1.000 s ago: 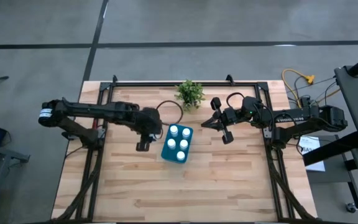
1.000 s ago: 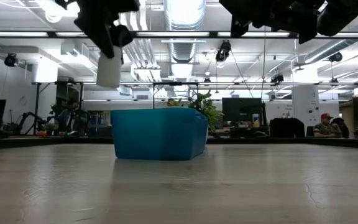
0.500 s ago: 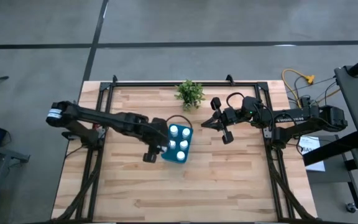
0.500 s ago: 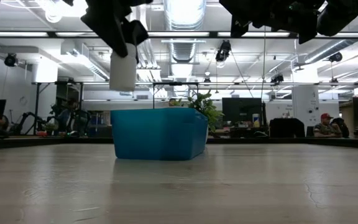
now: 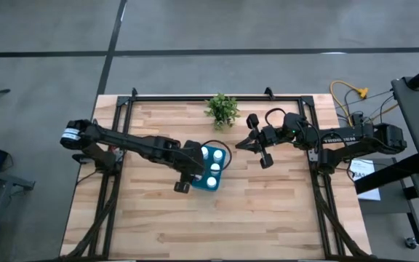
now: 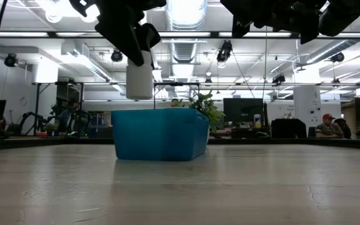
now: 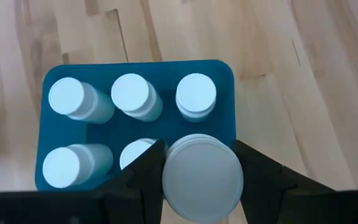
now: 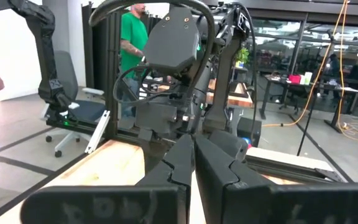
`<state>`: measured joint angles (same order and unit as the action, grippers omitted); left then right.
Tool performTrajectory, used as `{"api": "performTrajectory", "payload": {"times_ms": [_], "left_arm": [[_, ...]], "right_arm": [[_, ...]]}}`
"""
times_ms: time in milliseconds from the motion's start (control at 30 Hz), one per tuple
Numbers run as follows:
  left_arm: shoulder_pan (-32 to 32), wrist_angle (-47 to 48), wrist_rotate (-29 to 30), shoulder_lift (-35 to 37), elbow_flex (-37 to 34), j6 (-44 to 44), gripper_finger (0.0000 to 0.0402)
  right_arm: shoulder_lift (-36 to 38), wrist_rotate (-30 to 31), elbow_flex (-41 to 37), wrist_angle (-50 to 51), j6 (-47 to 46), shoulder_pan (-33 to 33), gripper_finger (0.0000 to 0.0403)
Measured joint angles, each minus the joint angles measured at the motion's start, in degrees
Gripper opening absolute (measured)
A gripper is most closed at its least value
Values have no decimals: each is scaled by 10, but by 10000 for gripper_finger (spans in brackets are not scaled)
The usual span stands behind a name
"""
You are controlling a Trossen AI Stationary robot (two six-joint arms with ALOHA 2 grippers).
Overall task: Pick and place pill bottles into a basket
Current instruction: Put the white medicine bottle into the blue bin
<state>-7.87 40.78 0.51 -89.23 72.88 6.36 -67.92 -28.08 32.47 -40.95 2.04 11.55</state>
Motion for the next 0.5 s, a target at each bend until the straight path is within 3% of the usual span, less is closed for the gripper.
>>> {"api": "performTrajectory", "payload": {"times_ms": [500], "left_arm": [[0,-38,0,-33,-23,10,142]], "right_arm": [[0,0,0,0,-1,0,9]]}}
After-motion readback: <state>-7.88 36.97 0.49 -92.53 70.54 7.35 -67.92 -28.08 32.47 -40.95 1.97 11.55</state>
